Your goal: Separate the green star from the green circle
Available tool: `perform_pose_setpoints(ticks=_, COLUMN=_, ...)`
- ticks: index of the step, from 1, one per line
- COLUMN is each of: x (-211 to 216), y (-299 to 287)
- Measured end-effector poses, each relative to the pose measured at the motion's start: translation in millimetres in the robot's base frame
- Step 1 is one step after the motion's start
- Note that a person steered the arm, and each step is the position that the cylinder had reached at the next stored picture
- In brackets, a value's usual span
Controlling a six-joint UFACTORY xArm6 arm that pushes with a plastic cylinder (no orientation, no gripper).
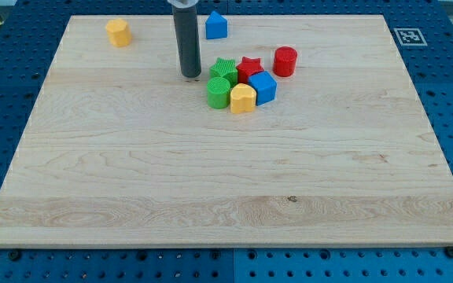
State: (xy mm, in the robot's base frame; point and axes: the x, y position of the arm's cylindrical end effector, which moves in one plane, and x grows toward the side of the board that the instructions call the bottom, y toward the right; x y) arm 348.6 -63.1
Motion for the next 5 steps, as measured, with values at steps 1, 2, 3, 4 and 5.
perform_pose_setpoints(ticks=1, x=12, y=3)
perform_pose_setpoints(ticks=2, x=20, y=26)
perform_pose_setpoints(ticks=3, x=49, y=31)
perform_pose_setpoints(ticks=4, x=54, y=51)
perform_pose_setpoints(ticks=5, x=48, y=70)
